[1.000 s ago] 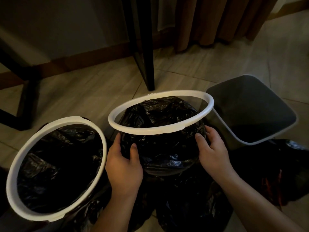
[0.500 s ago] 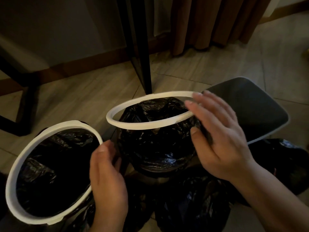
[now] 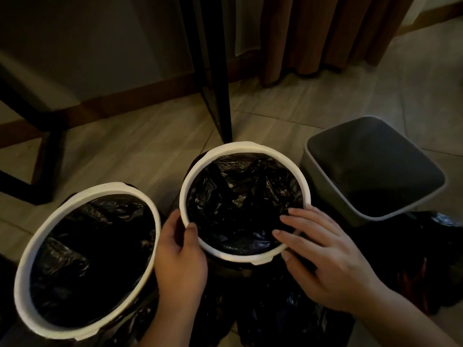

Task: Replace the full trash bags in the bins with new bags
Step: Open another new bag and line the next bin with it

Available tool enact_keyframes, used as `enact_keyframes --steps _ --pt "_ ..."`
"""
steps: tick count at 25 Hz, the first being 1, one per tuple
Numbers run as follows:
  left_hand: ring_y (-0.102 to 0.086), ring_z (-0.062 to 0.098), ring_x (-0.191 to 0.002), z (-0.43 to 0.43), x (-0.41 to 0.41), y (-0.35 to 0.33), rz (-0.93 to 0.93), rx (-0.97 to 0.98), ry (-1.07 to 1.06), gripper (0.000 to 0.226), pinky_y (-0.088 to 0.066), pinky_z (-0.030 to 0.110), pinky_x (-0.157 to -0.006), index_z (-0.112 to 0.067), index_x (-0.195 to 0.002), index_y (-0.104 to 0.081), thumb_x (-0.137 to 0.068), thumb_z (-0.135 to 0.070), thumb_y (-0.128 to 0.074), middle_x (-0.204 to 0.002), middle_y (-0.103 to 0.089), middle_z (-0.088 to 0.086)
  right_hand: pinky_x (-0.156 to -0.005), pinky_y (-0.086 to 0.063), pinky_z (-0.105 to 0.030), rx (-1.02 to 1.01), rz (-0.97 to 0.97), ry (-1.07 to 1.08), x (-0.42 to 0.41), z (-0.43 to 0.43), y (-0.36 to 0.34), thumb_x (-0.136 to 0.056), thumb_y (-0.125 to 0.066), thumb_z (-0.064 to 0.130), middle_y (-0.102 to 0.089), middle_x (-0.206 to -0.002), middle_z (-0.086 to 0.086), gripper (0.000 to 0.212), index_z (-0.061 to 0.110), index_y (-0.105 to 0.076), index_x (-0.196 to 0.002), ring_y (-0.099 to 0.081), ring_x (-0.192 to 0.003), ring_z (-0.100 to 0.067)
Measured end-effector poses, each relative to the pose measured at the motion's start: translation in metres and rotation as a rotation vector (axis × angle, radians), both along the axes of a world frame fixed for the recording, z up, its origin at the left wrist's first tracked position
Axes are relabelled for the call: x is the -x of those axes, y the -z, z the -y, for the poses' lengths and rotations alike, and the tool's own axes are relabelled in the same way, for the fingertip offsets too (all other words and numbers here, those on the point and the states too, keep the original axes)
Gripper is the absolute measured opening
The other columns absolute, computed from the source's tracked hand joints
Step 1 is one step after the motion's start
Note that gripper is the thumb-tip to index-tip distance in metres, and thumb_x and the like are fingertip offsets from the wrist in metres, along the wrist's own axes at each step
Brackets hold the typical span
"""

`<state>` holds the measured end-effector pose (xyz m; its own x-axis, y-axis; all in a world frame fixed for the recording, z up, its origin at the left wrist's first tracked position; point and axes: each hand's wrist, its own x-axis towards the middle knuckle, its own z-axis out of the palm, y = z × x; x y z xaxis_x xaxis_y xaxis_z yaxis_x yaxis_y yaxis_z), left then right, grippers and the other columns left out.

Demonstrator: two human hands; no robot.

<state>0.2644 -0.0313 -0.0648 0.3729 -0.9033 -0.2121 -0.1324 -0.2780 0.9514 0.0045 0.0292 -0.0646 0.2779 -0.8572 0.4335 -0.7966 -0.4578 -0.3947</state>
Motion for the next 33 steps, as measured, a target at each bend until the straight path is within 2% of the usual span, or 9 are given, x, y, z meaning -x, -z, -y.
enact_keyframes --steps 3,6,8,12,16,23,28,31,33 --pt "-0.054 0.005 -0.135 -0.003 -0.001 0.011 0.200 0.019 0.089 0.046 -0.045 0.033 -0.113 -0.029 -0.153 -0.051 -0.107 -0.034 -0.054 -0.146 -0.060 -0.013 -0.121 -0.038 -0.053 -0.011 -0.014 0.016 -0.002 -0.004 0.019 -0.104 -0.064 0.036 -0.067 -0.138 -0.002 0.031 0.022 -0.075 -0.129 -0.051 -0.144 -0.019" --pt "-0.037 -0.013 -0.134 -0.009 0.000 0.011 0.342 0.080 0.153 0.057 -0.031 0.001 -0.102 -0.023 -0.160 -0.040 -0.107 -0.043 -0.046 -0.152 -0.045 -0.020 -0.121 -0.036 -0.051 0.016 0.023 0.037 -0.005 -0.002 0.033 -0.105 -0.065 0.033 -0.068 -0.134 -0.002 0.027 0.022 -0.077 -0.126 -0.052 -0.142 -0.021" --pt "-0.032 -0.016 -0.131 -0.012 0.003 0.010 0.391 0.114 0.165 0.063 -0.024 -0.009 -0.095 -0.018 -0.161 -0.038 -0.105 -0.046 -0.041 -0.146 -0.041 -0.022 -0.121 -0.036 -0.052 0.041 0.072 0.040 -0.005 -0.001 0.040 -0.104 -0.066 0.030 -0.069 -0.130 -0.003 0.025 0.020 -0.078 -0.123 -0.054 -0.140 -0.023" --pt "-0.037 -0.009 -0.130 -0.012 0.008 0.014 0.436 0.156 0.154 0.058 -0.025 -0.005 -0.098 -0.013 -0.161 -0.036 -0.107 -0.034 -0.042 -0.145 -0.043 -0.016 -0.119 -0.037 -0.056 0.071 0.159 0.043 -0.010 -0.001 0.051 -0.102 -0.068 0.026 -0.070 -0.126 -0.006 0.023 0.016 -0.080 -0.118 -0.055 -0.137 -0.029" --pt "-0.045 0.015 -0.140 -0.011 0.011 0.017 0.477 0.122 0.141 0.057 -0.033 0.018 -0.106 -0.011 -0.161 -0.036 -0.108 -0.028 -0.045 -0.157 -0.048 0.003 -0.118 -0.038 -0.056 0.085 0.172 0.047 -0.011 0.000 0.052 -0.102 -0.067 0.025 -0.071 -0.122 -0.007 0.022 0.014 -0.082 -0.114 -0.057 -0.135 -0.028" --pt "-0.024 0.013 -0.155 0.026 0.006 -0.004 0.543 0.104 0.261 0.065 -0.017 0.021 -0.118 -0.017 -0.164 -0.029 -0.107 -0.038 -0.050 -0.170 -0.026 0.000 -0.107 -0.048 -0.040 0.043 0.061 0.063 -0.013 0.039 0.006 -0.100 -0.065 0.043 -0.070 -0.121 0.002 0.034 0.020 -0.075 -0.124 -0.062 -0.119 -0.016" --pt "-0.021 0.018 -0.157 0.047 0.013 0.000 0.549 0.034 0.329 0.069 -0.014 0.020 -0.119 -0.014 -0.167 -0.017 -0.107 -0.023 -0.050 -0.172 -0.020 0.006 -0.094 -0.054 -0.043 -0.463 -0.340 0.016 -0.067 0.161 -0.022 -0.093 -0.054 0.061 -0.065 -0.123 -0.001 0.050 0.028 -0.063 -0.131 -0.061 -0.115 -0.025" --pt "-0.018 0.017 -0.158 0.045 0.012 0.002 0.534 0.030 0.346 0.070 -0.013 0.019 -0.118 -0.016 -0.167 -0.012 -0.107 -0.019 -0.048 -0.174 -0.014 0.003 -0.084 -0.055 -0.040 -0.835 -0.598 -0.100 -0.107 0.199 0.007 -0.095 -0.065 0.044 -0.067 -0.120 -0.004 0.037 0.024 -0.067 -0.126 -0.065 -0.102 -0.024" --pt "-0.016 0.014 -0.158 0.044 0.011 0.001 0.514 0.031 0.356 0.071 -0.010 0.015 -0.116 -0.019 -0.168 -0.009 -0.107 -0.017 -0.046 -0.174 -0.009 0.000 -0.094 -0.051 -0.039 -1.003 -0.751 -0.089 -0.120 0.205 0.032 -0.100 -0.065 0.035 -0.065 -0.133 -0.009 0.040 0.023 -0.063 -0.138 -0.064 -0.113 -0.027"
